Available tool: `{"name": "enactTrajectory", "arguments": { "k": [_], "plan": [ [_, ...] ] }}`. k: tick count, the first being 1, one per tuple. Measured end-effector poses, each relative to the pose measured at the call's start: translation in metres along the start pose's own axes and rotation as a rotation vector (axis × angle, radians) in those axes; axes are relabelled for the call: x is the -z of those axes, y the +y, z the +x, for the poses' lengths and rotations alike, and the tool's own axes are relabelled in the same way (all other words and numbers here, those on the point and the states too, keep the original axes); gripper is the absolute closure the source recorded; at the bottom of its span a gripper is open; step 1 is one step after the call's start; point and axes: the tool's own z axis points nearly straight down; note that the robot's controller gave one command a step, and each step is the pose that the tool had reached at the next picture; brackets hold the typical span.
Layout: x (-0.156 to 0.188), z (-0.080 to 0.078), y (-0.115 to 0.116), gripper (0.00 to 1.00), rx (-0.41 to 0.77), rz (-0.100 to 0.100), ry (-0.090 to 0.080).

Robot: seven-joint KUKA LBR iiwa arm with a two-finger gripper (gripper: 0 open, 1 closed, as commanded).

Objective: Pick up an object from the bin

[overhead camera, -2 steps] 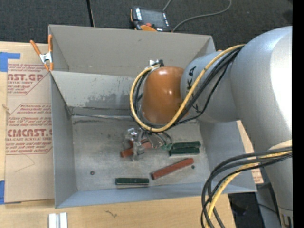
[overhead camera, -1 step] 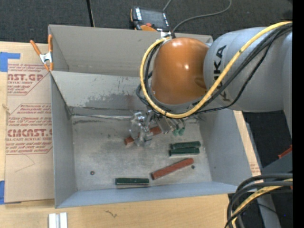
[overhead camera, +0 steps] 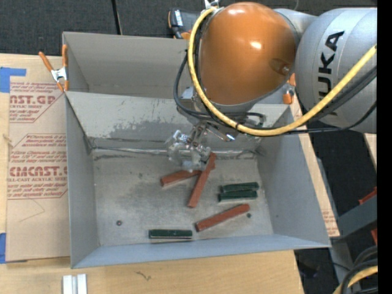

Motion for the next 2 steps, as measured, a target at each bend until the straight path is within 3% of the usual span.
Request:
{"name": "enactTrajectory", "arguments": {
  "k": [1, 2],
  "plan": [
    [-0.002, 0.001, 0.000, 0.00, -0.002, -0.004, 0.003],
    [-0.162, 0.029, -0.052, 0.00, 0.140, -0.011, 0.010]
  ]
}}
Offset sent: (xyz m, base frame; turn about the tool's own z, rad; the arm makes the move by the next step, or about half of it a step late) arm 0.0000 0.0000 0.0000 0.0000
